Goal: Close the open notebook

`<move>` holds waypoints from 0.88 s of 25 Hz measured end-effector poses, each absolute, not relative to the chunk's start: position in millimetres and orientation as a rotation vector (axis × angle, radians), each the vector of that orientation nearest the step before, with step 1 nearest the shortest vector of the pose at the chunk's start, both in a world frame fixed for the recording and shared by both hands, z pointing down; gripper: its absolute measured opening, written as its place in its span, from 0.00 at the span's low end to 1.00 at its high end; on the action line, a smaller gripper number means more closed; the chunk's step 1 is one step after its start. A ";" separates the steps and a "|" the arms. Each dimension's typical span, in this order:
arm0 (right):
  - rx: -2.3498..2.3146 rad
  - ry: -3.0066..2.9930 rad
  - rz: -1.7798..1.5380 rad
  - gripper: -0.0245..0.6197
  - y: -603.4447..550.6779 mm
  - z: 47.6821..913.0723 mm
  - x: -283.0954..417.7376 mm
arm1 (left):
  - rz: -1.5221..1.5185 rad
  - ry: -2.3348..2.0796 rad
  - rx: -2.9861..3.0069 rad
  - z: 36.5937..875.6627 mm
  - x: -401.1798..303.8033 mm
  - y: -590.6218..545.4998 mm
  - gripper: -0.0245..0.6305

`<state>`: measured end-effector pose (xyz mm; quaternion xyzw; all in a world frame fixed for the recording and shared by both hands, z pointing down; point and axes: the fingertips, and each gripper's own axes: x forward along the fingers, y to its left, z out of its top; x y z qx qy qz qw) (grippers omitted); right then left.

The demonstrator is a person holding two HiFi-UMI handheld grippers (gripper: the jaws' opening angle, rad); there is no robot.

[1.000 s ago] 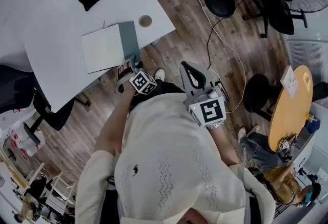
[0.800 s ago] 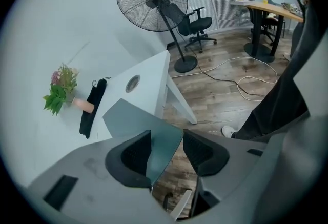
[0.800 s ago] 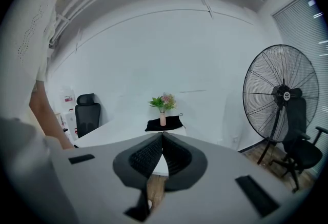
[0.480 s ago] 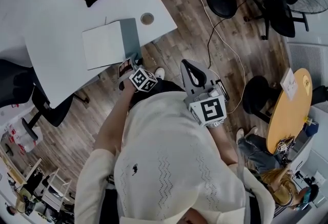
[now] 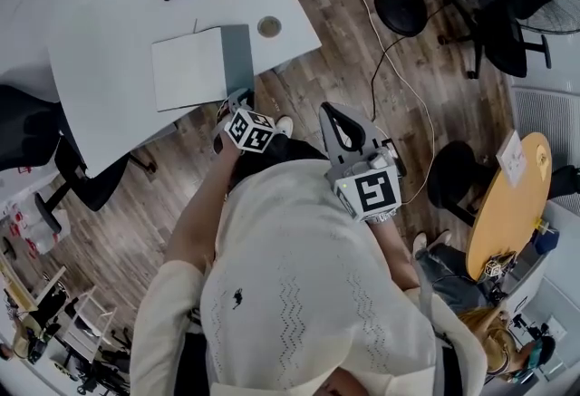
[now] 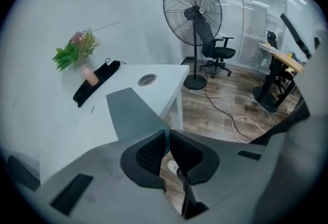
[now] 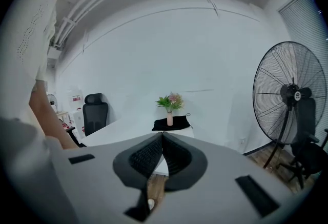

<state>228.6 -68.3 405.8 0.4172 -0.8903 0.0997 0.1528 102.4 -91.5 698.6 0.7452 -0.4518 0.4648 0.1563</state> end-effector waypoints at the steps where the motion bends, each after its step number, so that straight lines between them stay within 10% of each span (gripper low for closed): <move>1: 1.192 -2.557 0.283 0.04 -67.5 405.7 227.6 | 1.307 -1.295 2.126 697.9 102.2 -91.6 0.09; 22: 1.126 -2.586 0.273 0.04 -71.2 410.5 207.1 | 0.923 -1.303 2.037 672.1 97.6 -93.2 0.07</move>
